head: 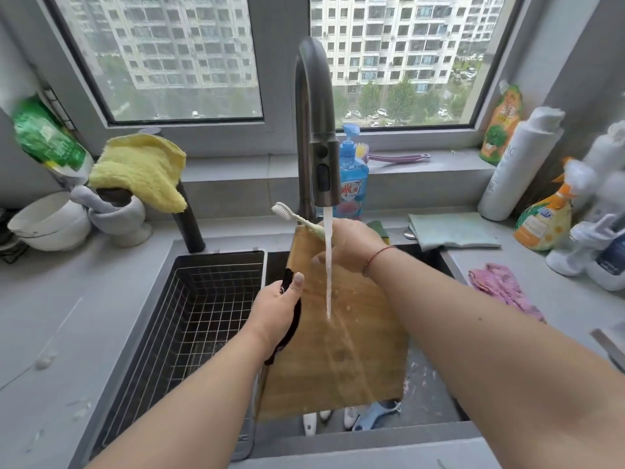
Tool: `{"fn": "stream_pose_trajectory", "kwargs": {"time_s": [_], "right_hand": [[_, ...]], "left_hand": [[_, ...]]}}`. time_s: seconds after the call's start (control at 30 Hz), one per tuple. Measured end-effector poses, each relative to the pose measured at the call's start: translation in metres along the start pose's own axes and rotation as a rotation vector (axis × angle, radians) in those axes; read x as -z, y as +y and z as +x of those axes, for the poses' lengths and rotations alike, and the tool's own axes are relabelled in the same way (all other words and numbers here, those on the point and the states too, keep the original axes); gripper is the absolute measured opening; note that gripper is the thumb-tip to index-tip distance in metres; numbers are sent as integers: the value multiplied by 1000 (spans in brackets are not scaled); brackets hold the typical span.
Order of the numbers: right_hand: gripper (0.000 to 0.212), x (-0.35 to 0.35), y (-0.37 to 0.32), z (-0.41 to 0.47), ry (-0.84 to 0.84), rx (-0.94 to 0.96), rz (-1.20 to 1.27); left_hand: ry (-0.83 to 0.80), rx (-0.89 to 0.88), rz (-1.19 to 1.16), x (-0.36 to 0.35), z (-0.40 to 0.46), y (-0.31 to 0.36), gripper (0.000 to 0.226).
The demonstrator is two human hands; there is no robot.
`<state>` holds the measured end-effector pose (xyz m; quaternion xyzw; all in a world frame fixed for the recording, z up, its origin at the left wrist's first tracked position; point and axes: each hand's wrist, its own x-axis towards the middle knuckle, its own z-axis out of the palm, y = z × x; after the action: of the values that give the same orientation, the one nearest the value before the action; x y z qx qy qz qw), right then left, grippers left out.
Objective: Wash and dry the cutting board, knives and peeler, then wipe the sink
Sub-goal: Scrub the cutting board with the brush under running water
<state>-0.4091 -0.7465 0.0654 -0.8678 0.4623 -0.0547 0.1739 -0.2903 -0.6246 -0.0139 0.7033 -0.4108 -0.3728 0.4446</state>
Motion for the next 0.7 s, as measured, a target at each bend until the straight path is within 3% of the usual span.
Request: {"fn": "stream_pose_trajectory", "kwargs": {"time_s": [0.17,0.37,0.5,0.7], "right_hand": [[45,-39,-2,-5,99,-128,179],[30,-74,42,-23,24,-398,441],[26,-80,88,-46,43,-548,401],[35,-79,145,-76,7,-725,357]], "left_hand": [[76,150,-105,7,7,-13,60],[101,338,-372,21,13,-22,56],[54,416,-444,28,14,-29,66],[48,515,-459,36,16,-40,75]]}}
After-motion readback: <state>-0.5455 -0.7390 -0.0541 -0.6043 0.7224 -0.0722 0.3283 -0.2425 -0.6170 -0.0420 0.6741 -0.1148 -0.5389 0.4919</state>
